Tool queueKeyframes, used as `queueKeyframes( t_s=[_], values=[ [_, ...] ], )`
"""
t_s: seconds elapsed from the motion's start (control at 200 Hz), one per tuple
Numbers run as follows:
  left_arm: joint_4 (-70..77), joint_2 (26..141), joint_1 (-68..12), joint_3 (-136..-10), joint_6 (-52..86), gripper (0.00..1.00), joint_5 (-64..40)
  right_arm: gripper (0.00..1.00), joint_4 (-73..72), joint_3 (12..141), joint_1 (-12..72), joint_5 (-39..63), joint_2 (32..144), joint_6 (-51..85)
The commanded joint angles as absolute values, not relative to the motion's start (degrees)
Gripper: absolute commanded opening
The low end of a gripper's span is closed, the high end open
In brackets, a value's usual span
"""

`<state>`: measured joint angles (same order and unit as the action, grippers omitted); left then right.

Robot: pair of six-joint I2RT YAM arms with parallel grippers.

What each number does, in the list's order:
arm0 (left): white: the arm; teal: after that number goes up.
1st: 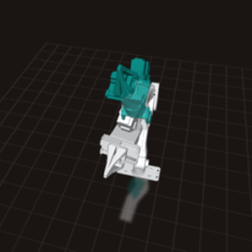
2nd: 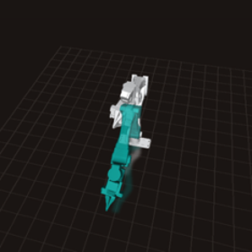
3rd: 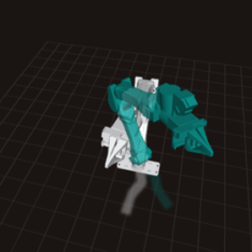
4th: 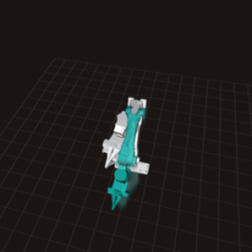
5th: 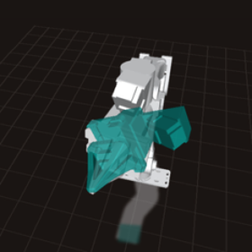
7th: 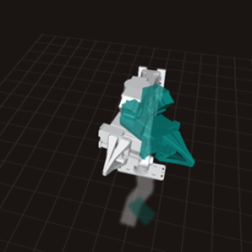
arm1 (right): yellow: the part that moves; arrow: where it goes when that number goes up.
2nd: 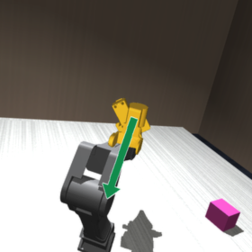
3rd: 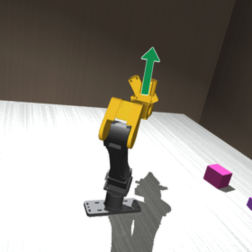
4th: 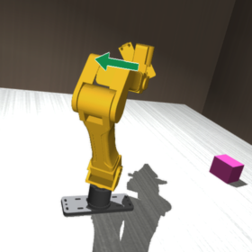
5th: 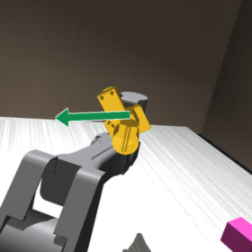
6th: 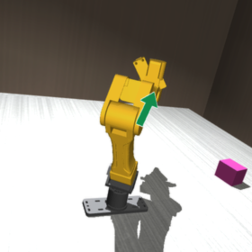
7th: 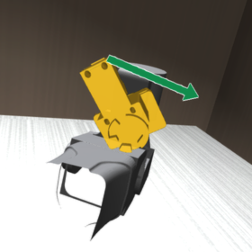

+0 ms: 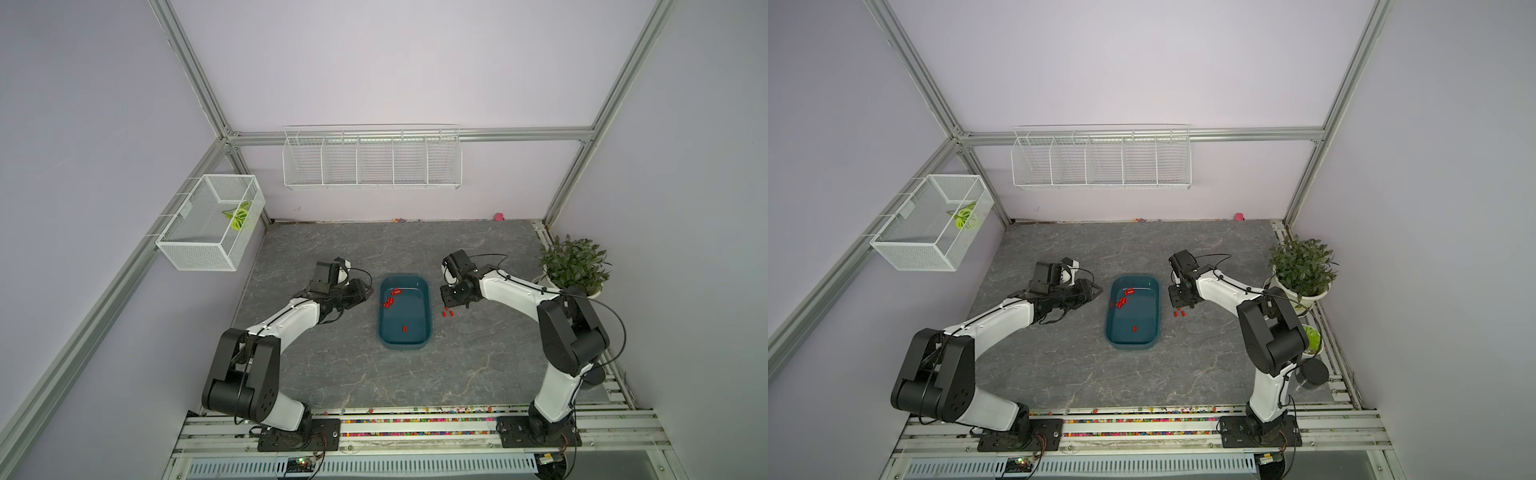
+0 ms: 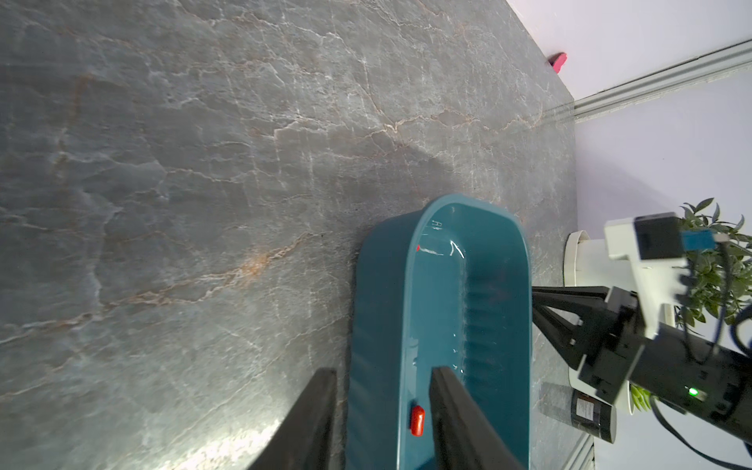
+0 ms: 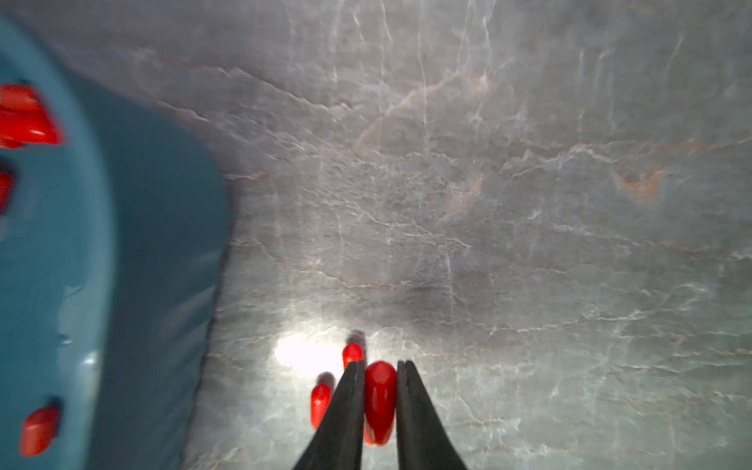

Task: Take the screw protection sleeves out of the storage box
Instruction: Place the screw protection sleeve at the center of the board.

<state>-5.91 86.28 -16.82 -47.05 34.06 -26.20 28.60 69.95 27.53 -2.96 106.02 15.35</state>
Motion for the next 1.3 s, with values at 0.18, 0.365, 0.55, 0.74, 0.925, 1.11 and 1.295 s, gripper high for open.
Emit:
queueKeyframes(
  t_s=[0.18,0.365,0.55,0.74,0.925,1.11,1.295],
  values=[
    [-5.68,86.88,-18.26,-48.49,35.63,0.44,-25.14,0.19,25.30,68.54,26.52,-2.25,108.96,15.02],
    [-4.55,86.51,-18.99,-47.76,36.64,0.44,-24.87,0.21,24.61,68.29,26.47,-1.96,109.34,15.73],
    [-1.35,85.81,-19.68,-46.08,38.84,0.44,-24.44,0.23,24.62,68.12,26.56,-2.09,109.17,16.13],
    [2.53,83.73,-20.94,-42.95,40.55,0.45,-21.29,0.26,25.91,68.15,26.54,-3.10,107.62,16.23],
    [6.06,82.43,-20.94,-39.73,41.71,0.44,-20.69,0.30,28.45,69.30,26.76,-2.86,104.93,16.59],
    [11.09,82.77,-20.98,-37.36,43.55,0.44,-20.37,0.33,33.40,72.15,27.69,-3.26,101.22,16.26],
    [8.39,84.36,-20.44,-38.44,45.43,0.44,-16.47,0.35,38.34,78.21,31.88,-2.61,98.40,16.70]
  ],
)
